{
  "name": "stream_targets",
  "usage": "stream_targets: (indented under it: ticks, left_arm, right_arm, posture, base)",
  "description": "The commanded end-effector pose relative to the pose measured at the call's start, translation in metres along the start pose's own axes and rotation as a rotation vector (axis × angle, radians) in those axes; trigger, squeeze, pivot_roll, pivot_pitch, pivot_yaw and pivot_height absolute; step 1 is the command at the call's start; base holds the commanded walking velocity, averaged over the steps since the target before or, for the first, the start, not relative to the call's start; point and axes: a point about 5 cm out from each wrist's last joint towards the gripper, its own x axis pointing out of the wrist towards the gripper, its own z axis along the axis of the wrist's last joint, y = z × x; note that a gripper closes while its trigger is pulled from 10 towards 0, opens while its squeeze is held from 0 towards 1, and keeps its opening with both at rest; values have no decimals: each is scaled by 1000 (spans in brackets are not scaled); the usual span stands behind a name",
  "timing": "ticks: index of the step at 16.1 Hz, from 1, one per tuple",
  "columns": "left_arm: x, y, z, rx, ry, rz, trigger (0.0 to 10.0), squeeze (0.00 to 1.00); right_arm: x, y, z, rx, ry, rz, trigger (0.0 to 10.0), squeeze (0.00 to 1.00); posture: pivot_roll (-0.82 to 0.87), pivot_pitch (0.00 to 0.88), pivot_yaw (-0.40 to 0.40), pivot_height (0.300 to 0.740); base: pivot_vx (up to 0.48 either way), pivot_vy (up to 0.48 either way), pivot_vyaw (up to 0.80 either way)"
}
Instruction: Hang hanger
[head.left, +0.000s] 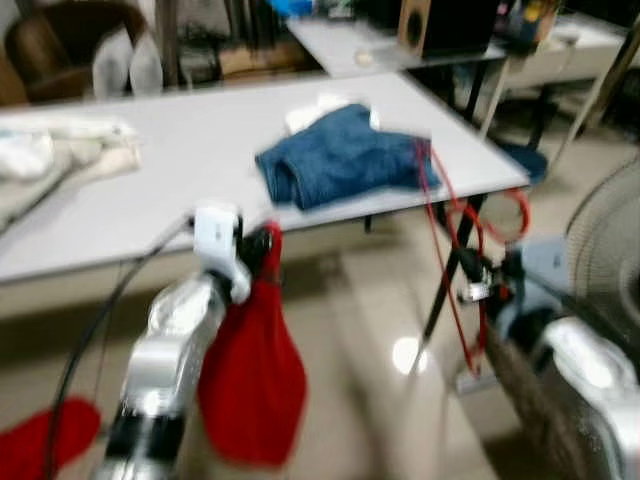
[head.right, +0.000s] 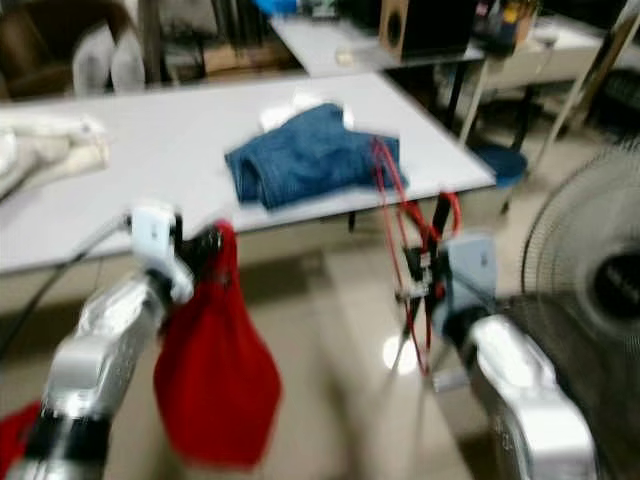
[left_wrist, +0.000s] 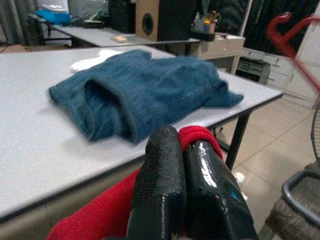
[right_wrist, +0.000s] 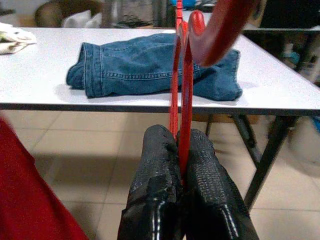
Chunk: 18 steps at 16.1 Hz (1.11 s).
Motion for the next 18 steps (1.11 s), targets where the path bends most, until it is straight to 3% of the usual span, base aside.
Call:
stream_targets:
  ticks: [1,5,8,10,12,14,16,18]
  left_arm:
    - [4,-1,10,14,-41,-27,10000,0]
    - [11,-7,17,8,-63,-56,10000,0]
    - [13,-6,29,22,-87,-77,10000,0]
    - [28,-1,48,54,-124,-104,10000,0]
    - [48,10,71,111,-152,-99,10000,0]
    - [65,19,93,176,-166,-85,10000,0]
    - [76,29,120,195,-203,-50,10000,0]
    - [80,36,142,189,-253,-35,10000,0]
  right_arm:
    - [-2,4,5,8,-16,32,10000,0]
    - [-5,-1,5,3,-20,32,10000,0]
    - [-5,4,18,-19,-51,175,10000,0]
    - [-24,-1,28,-103,-21,360,10000,0]
    - [-53,-15,35,-195,92,499,10000,0]
    - [-73,-31,43,-237,192,568,10000,0]
    - [-80,-35,53,-249,230,633,10000,0]
    - [-83,-26,62,-247,226,737,10000,0]
  posture:
    - [-250,0,63,740]
    - [-237,0,62,740]
    - [-216,0,48,740]
    - [-224,0,49,740]
    - [-243,0,62,740]
    - [-239,0,59,740]
    - [-243,0,65,740]
    - [-254,0,76,740]
  base:
    - [315,0,0]
    - [349,0,0]
    - [350,0,0]
    - [352,0,0]
    - [354,0,0]
    - [352,0,0]
    - [352,0,0]
    - [356,0,0]
